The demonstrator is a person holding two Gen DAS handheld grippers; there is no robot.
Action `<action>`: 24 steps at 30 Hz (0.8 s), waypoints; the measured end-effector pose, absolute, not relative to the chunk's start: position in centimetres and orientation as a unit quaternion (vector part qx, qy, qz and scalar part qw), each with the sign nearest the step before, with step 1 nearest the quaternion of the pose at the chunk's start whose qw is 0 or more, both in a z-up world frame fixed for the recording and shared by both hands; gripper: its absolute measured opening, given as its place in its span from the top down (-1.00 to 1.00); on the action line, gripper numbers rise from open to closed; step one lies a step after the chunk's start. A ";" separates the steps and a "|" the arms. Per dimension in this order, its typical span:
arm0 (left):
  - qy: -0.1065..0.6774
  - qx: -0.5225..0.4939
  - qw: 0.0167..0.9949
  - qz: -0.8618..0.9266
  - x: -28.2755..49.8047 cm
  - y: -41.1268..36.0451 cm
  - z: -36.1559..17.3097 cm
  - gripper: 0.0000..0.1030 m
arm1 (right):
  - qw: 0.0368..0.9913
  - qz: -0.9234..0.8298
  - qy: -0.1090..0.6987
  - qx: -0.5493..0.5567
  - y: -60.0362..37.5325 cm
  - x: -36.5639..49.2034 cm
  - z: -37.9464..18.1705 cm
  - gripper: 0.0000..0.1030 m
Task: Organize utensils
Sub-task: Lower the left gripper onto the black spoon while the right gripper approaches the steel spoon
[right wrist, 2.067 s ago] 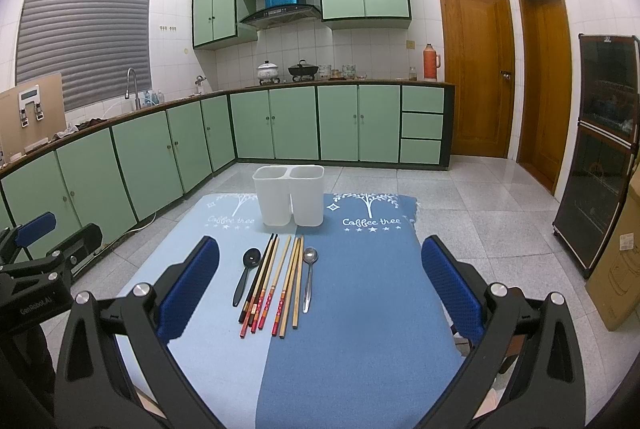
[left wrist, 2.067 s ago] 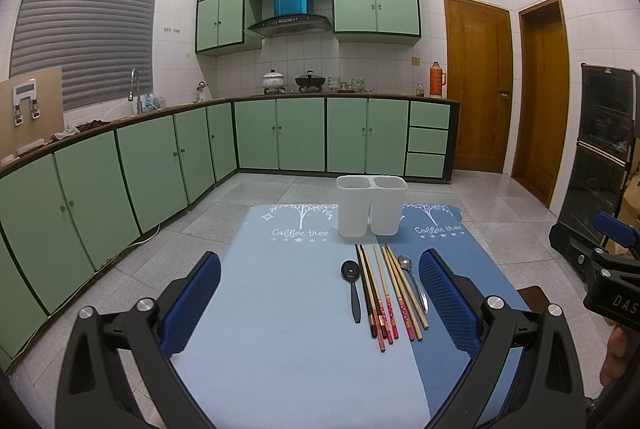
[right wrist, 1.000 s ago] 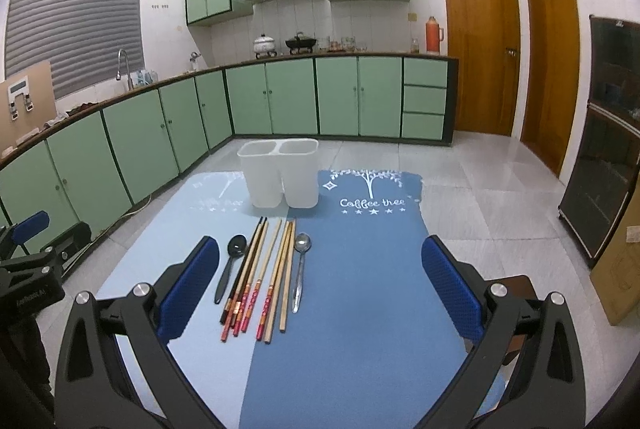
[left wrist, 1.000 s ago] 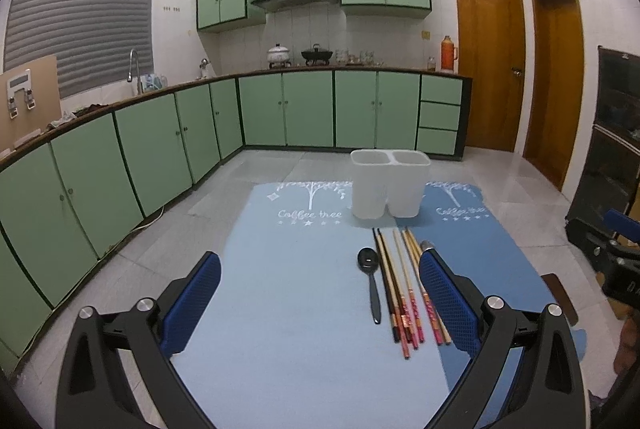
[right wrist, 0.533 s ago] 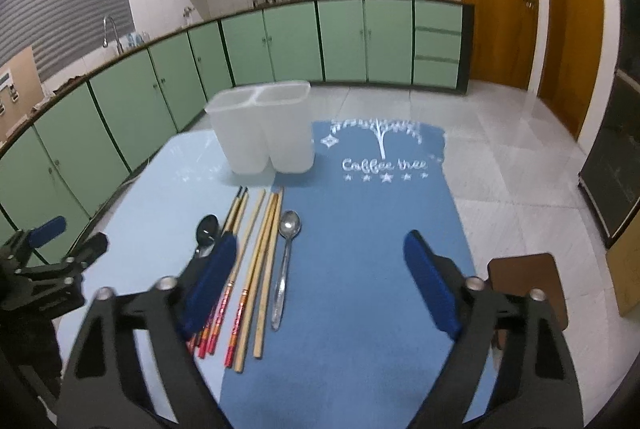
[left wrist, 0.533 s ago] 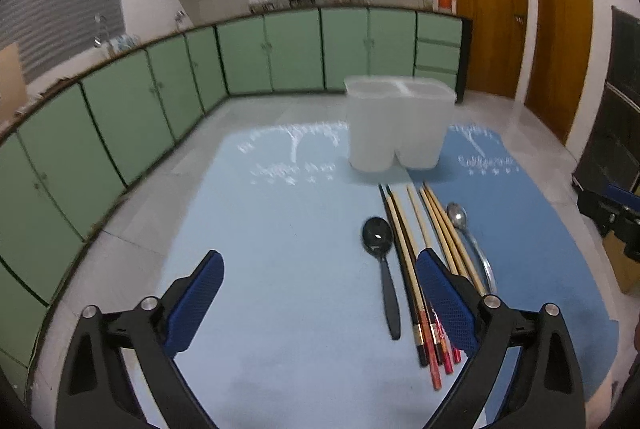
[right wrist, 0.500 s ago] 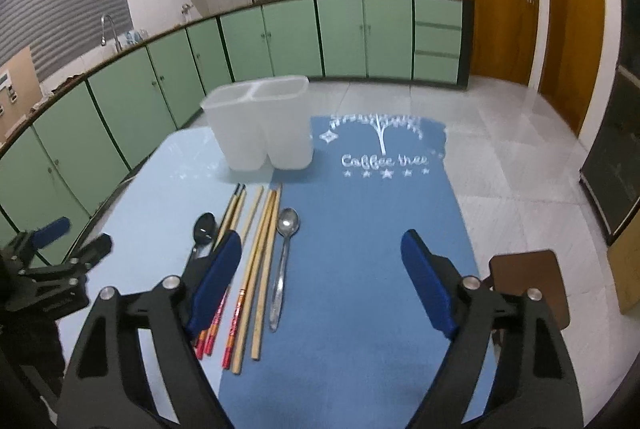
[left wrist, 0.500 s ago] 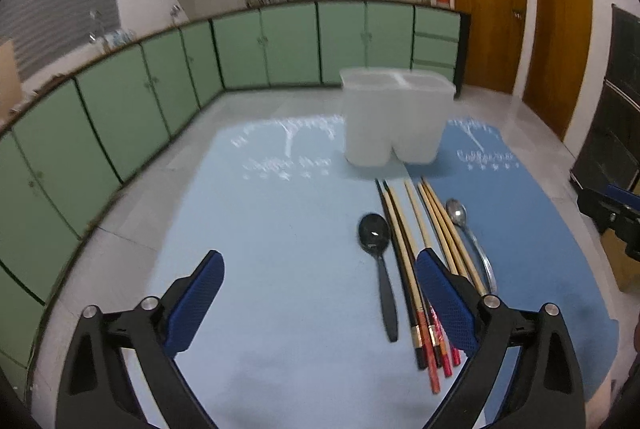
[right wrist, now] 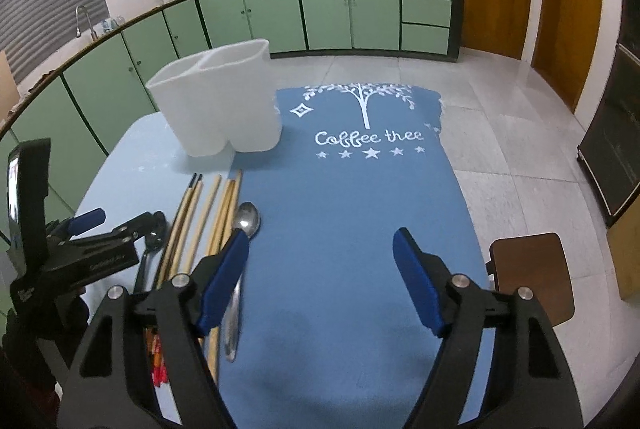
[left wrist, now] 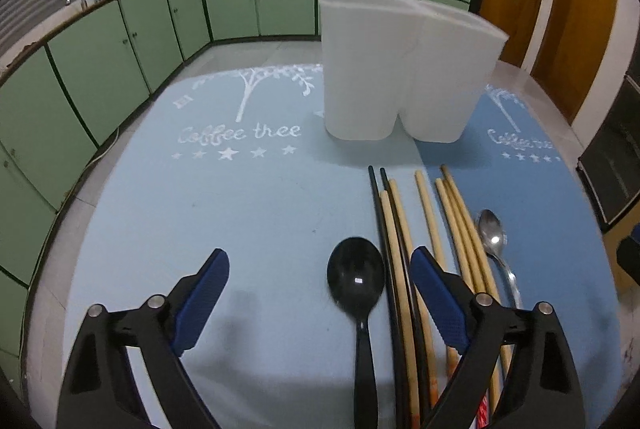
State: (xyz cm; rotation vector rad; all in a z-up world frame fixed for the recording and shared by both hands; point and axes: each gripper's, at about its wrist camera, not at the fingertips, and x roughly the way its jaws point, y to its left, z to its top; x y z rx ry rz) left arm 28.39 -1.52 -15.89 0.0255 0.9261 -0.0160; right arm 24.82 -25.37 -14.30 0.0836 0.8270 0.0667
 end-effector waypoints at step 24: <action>0.463 -0.008 0.886 -0.022 29.3 0.1 -18.8 -0.45 | 0.901 0.052 0.429 0.025 -22.7 28.0 -17.0 -0.42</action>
